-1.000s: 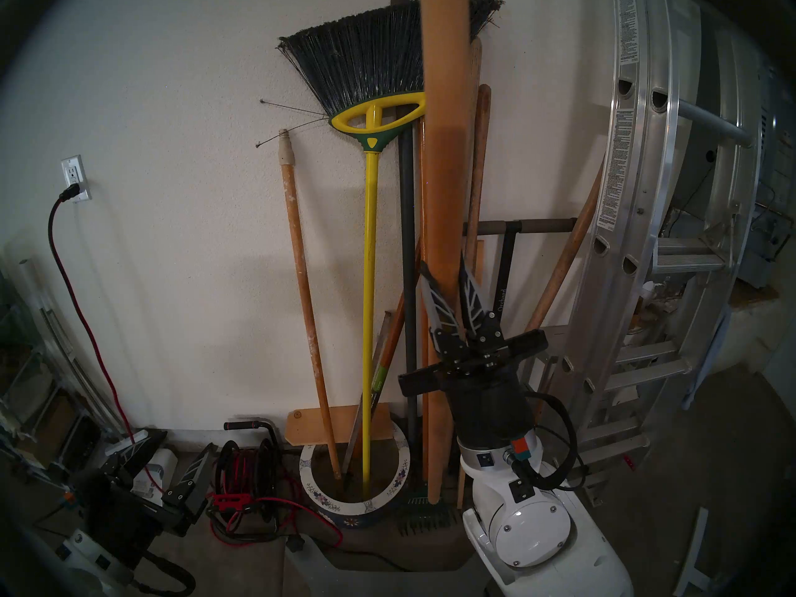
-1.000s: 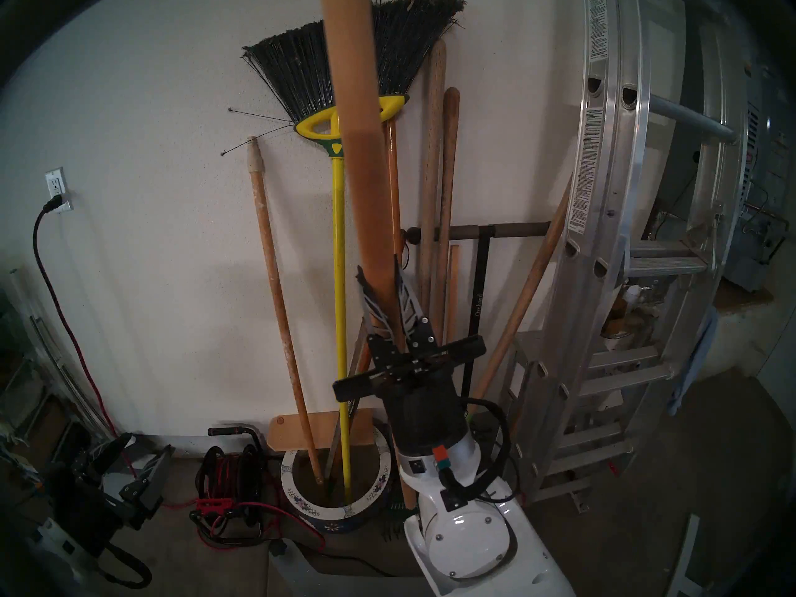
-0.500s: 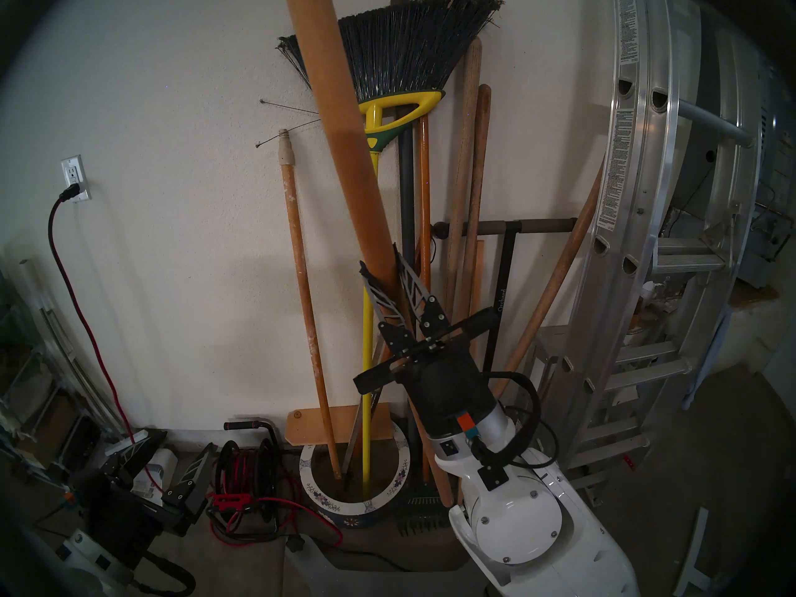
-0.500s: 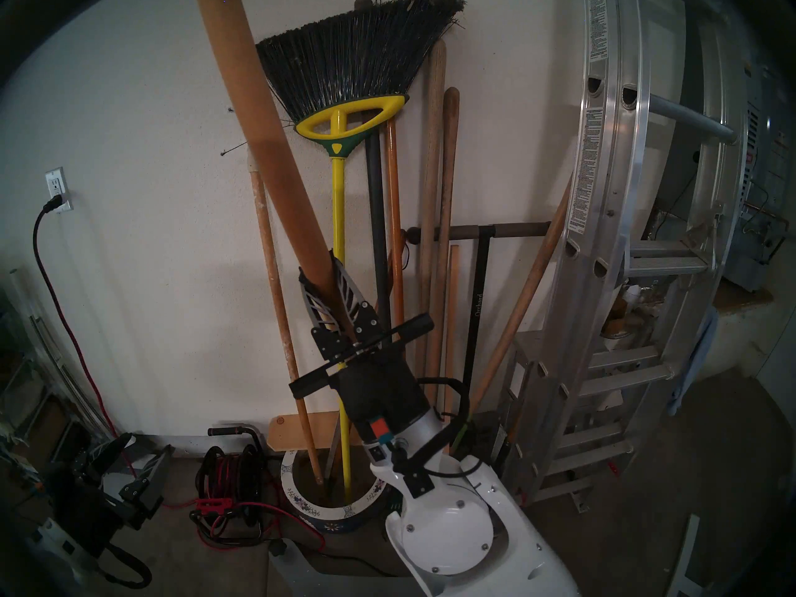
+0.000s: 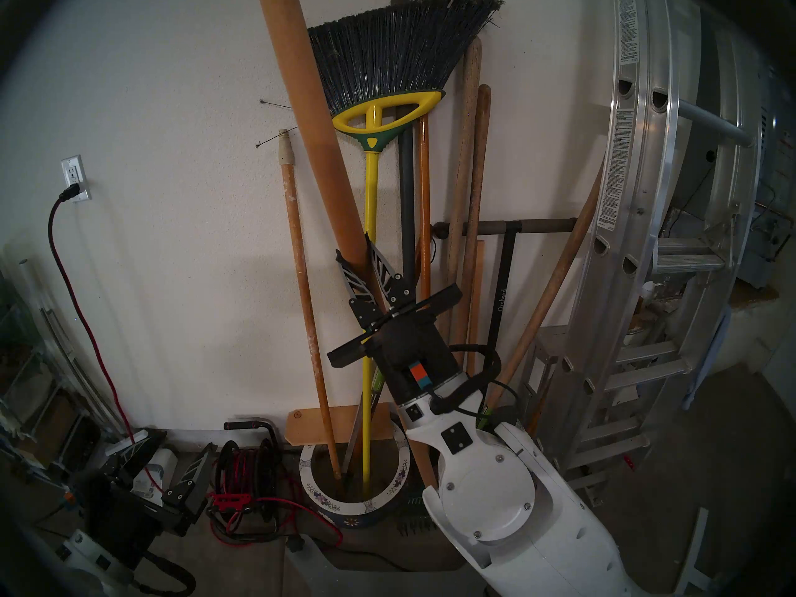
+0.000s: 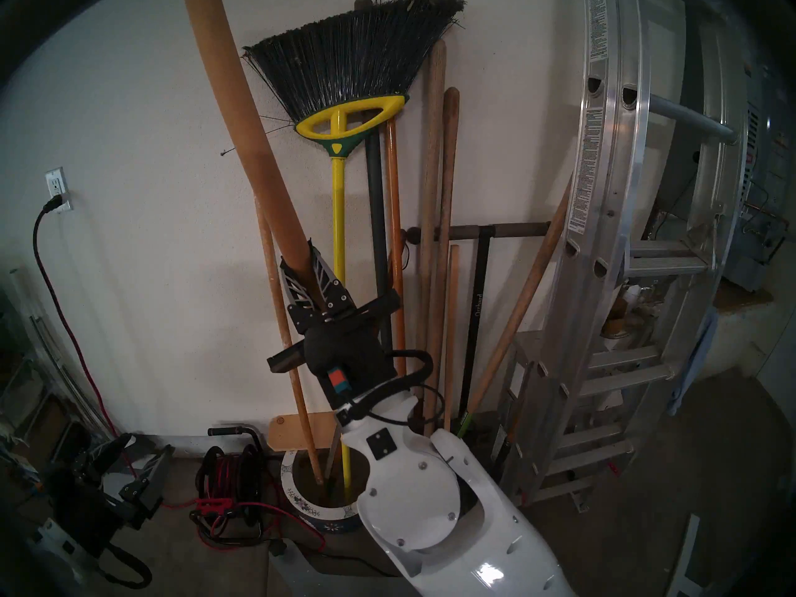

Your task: Put wooden sticks into the pot

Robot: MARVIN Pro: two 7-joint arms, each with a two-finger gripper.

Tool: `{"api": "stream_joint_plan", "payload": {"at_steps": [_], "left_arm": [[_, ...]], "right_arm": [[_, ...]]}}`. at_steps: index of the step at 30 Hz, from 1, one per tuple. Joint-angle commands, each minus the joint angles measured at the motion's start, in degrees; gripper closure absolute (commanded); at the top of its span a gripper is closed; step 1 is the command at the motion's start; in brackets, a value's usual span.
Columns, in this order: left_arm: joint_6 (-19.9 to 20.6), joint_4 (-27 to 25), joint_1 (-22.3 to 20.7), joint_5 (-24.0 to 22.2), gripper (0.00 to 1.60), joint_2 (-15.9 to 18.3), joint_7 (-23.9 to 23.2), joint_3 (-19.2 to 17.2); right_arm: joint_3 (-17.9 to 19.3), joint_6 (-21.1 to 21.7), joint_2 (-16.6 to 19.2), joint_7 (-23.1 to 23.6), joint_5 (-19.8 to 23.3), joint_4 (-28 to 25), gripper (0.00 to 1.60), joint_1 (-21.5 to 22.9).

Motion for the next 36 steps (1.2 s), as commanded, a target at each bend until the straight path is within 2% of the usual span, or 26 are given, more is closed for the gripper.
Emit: {"api": "stream_joint_plan", "payload": {"at_steps": [1,8,23,25,36], "left_arm": [[0.00,-0.47,0.02,-0.06,0.00,-0.27,0.12,0.14],[0.08,-0.47,-0.09,0.03,0.00,-0.47,0.00,0.11],[0.25,-0.47,-0.32,0.23,0.00,-0.86,-0.23,0.06],[0.26,-0.47,-0.36,0.26,0.00,-0.92,-0.27,0.06],[0.35,-0.47,-0.51,0.42,0.00,-1.21,-0.45,0.03]], "right_arm": [[-2.71,3.55,-2.23,-1.85,1.58,0.71,1.60,5.97],[-6.43,7.38,-3.80,-3.92,3.57,4.13,1.60,10.65],[-12.29,11.99,-8.99,-9.37,7.35,12.35,1.60,18.46],[-13.78,12.84,-10.11,-10.93,8.11,13.95,1.60,20.34],[-16.39,14.42,-14.29,-17.83,10.93,20.13,1.60,24.26]]}}
